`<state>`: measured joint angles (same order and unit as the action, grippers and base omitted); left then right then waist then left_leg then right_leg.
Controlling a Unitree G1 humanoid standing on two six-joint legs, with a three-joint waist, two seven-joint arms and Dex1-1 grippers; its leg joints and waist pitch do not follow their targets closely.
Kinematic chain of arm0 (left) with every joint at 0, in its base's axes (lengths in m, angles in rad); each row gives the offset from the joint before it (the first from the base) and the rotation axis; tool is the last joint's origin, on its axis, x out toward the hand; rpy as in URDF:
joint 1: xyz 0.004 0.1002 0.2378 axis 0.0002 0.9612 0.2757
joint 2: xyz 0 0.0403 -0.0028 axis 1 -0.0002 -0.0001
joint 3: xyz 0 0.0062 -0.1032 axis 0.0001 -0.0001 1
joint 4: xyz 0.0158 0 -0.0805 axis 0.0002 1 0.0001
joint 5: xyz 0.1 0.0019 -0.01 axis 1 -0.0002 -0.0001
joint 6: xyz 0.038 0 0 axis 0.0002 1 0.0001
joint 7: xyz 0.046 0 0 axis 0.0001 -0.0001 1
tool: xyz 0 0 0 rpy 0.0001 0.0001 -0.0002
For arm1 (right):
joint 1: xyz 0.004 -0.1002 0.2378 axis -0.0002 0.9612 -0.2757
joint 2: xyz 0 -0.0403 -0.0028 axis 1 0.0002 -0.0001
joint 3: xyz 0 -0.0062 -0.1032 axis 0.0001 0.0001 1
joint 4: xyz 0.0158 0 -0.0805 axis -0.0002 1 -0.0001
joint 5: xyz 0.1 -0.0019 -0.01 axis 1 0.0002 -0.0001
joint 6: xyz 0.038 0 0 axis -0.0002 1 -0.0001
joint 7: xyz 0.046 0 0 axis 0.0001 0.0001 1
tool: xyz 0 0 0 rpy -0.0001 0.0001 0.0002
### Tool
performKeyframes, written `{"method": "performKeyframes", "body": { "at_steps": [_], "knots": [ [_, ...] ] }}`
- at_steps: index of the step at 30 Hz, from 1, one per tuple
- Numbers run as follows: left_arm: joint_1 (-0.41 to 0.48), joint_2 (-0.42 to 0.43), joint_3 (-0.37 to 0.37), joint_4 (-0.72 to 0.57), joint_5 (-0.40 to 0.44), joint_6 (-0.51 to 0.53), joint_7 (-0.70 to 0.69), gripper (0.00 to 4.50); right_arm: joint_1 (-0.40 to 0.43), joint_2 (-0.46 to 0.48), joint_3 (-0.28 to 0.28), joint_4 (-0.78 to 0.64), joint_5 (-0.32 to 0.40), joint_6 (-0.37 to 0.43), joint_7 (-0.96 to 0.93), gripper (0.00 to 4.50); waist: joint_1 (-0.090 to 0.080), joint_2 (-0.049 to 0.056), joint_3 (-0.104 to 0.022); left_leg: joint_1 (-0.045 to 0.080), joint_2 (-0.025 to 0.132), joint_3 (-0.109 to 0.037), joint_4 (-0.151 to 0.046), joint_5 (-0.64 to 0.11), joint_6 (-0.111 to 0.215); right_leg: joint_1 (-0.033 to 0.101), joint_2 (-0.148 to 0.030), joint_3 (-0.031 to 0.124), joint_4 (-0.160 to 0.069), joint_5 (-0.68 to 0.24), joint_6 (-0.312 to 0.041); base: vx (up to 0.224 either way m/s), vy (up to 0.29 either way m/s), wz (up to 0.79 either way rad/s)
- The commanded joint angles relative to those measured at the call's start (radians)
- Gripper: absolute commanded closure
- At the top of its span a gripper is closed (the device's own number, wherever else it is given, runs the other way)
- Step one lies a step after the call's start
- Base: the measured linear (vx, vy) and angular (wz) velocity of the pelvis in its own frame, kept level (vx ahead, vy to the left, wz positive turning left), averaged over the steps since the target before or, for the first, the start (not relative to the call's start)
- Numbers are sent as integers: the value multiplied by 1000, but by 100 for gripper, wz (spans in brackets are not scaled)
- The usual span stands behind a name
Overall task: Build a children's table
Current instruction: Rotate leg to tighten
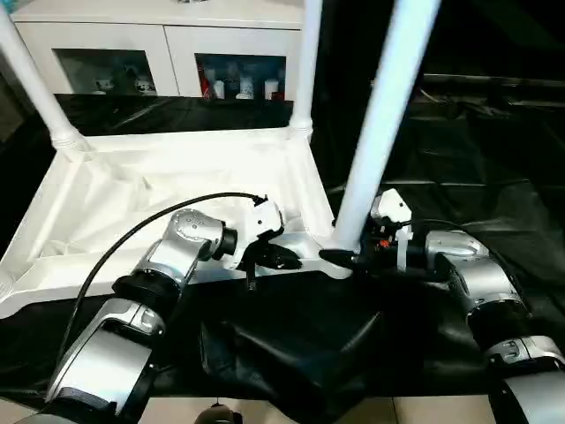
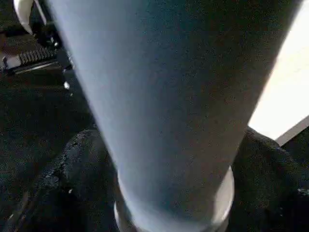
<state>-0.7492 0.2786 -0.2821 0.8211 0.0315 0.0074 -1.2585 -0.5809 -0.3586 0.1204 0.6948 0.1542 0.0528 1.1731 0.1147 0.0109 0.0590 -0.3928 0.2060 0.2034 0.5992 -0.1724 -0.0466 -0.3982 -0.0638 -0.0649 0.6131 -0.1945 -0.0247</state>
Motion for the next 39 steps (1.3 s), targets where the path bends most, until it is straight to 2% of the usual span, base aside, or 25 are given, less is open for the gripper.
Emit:
{"method": "performKeyframes", "body": {
  "at_steps": [1, 7, 8, 12, 19, 22, 24, 25, 26, 27, 28, 30, 31, 35, 36, 37, 39],
  "knots": [
    [-4, -4, -2, -52, -29, 3, -27, 450, 10, -10, 16, -28, -7, 8, 22, 78, -3, -1, -78, 30, 41, -20, -64, -146, 57, 49, -87, 45, -58, -52, -254, 0, 0, 0],
    [-8, -5, 5, -54, -29, 10, -35, 450, 7, -10, 18, -27, -10, 16, 25, 117, -3, 0, -80, 30, 41, -20, -61, -126, 67, 48, -84, 44, -54, -19, -260, 0, 0, 0],
    [-7, -4, 6, -57, -30, 12, -38, 450, 7, -9, 16, -26, -8, 18, 24, 136, -2, 1, -80, 30, 40, -19, -61, -131, 67, 48, -84, 44, -55, -23, -261, 0, 0, 0],
    [-4, 0, 5, -64, -31, 20, -45, 450, 10, -12, 19, -29, -6, 24, 28, 163, -2, 1, -79, 31, 41, -20, -62, -140, 63, 48, -85, 44, -57, -42, -258, 0, 0, 0],
    [-3, 4, 9, -70, -34, 27, -48, 450, 19, -2, 16, -29, -5, 29, 12, 175, -2, 0, -81, 30, 41, -20, -60, -125, 67, 48, -84, 44, -54, -20, -261, 0, 0, 0],
    [-13, -6, 21, -57, -32, 30, -11, 450, 10, 42, -5, 21, -35, 6, -131, 176, -6, -3, -79, 29, 40, -20, -62, -130, 61, 47, -85, 44, -55, -37, -258, 0, 0, 0],
    [-25, -22, 32, -44, -29, 42, 34, 450, -1, 77, -25, 63, -52, -10, -249, 176, -11, -2, -78, 29, 39, -21, -64, -145, 47, 47, -86, 44, -59, -76, -252, 0, 0, 0],
    [-35, -35, 41, -33, -28, 49, 70, 450, -10, 106, -43, 93, -55, -15, -329, 176, -21, 0, -75, 30, 38, -23, -66, -164, 28, 43, -89, 46, -62, -111, -250, 0, 0, 0],
    [-51, -55, 54, -15, -26, 57, 123, 450, -22, 148, -70, 130, -54, -31, -437, 176, -24, 1, -75, 31, 36, -23, -67, -174, 22, 42, -89, 45, -65, -129, -247, 0, 0, 0],
    [-55, -60, 56, -11, -25, 62, 134, 450, -26, 158, -77, 138, -52, -34, -463, 176, -32, -1, -74, 31, 35, -24, -69, -191, 9, 45, -88, 46, -68, -157, -240, 0, 0, 0],
    [-57, -62, 57, -9, -25, 63, 139, 450, -28, 163, -81, 141, -51, -35, -475, 176, -32, -1, -75, 30, 36, -26, -70, -188, 6, 48, -90, 46, -68, -159, -236, 0, 0, 0],
    [-84, -91, 67, 19, -19, 81, 208, 450, -64, 224, -123, 200, -36, -24, -636, 176, -41, 1, -76, 30, 34, -25, -70, -170, 8, 46, -85, 47, -64, -120, -241, 0, 0, 0],
    [-84, -91, 67, 19, -19, 81, 208, 450, -64, 224, -123, 200, -36, -24, -636, 176, -43, 1, -77, 31, 33, -23, -69, -167, 7, 45, -84, 47, -64, -111, -242, 0, 0, 0],
    [-131, -141, 88, 73, 0, 109, 362, 450, -127, 312, -163, 290, -21, -32, -826, 176, -50, 3, -81, 29, 30, -22, -65, -125, 24, 49, -83, 48, -57, -31, -255, 0, 0, 0],
    [-138, -151, 94, 82, 2, 116, 391, 450, -132, 328, -166, 299, -14, -38, -824, 141, -49, 7, -81, 29, 31, -23, -65, -124, 30, 49, -84, 47, -57, -16, -258, 0, 0, 0],
    [-143, -158, 98, 89, 3, 120, 409, 450, -136, 339, -165, 306, -15, -44, -827, 121, -50, 5, -81, 29, 31, -22, -64, -124, 34, 50, -83, 47, -57, -8, -258, 0, 0, 0],
    [-153, -177, 103, 106, 6, 126, 451, 450, -146, 373, -162, 321, -19, -55, -836, 104, -47, 4, -82, 28, 30, -22, -63, -113, 50, 53, -84, 46, -55, 18, -265, 0, 0, 0]
  ]
}}
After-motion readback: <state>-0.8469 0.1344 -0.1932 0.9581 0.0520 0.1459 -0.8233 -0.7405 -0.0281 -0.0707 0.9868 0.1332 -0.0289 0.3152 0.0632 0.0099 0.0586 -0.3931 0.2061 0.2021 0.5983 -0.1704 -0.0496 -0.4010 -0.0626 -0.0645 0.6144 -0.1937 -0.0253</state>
